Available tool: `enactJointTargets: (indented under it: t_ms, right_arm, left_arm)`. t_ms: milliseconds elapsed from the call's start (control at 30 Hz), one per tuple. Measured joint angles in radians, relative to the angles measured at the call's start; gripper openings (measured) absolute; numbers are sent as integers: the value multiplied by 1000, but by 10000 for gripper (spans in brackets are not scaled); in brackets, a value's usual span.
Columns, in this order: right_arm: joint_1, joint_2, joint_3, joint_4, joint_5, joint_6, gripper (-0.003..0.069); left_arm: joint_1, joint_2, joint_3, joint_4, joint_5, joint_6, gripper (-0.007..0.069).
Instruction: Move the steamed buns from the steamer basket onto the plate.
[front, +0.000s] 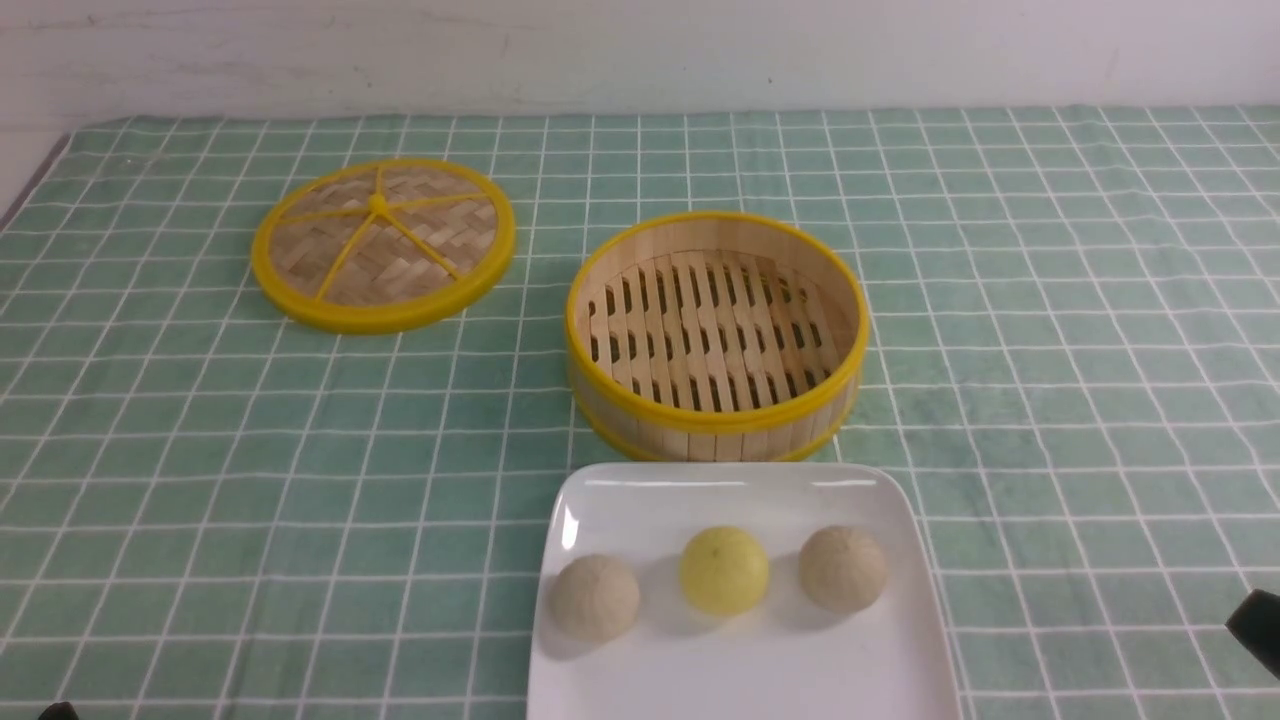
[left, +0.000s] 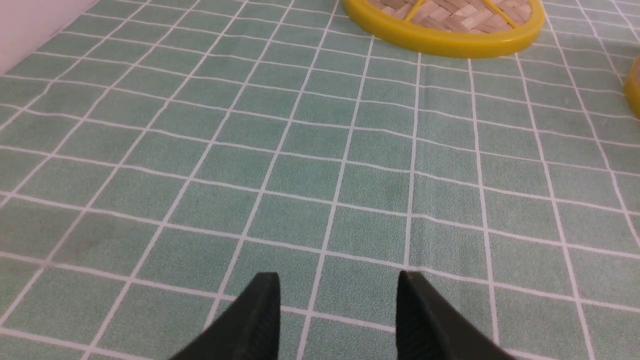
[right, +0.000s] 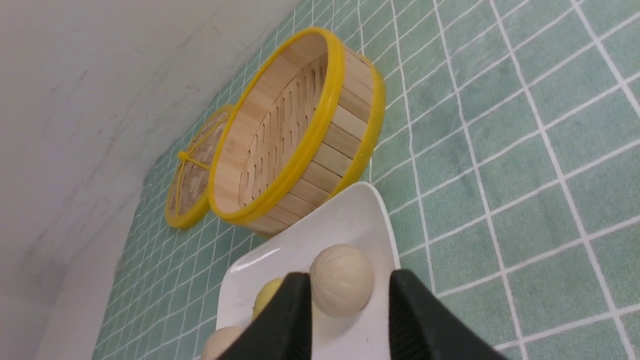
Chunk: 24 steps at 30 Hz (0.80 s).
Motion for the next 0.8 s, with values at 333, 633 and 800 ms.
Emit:
enactJointTargets:
  t_ms: [333, 633, 800]
  right_arm:
    - [0, 0, 0, 97, 36, -252, 240]
    - [0, 0, 0, 490, 88, -1427, 240]
    - [0, 0, 0, 629, 105, -1752, 240]
  left_arm:
    - [1, 0, 0, 0, 0, 0, 345]
    - [1, 0, 0, 0, 0, 0, 345]
    - [1, 0, 0, 0, 0, 0, 345]
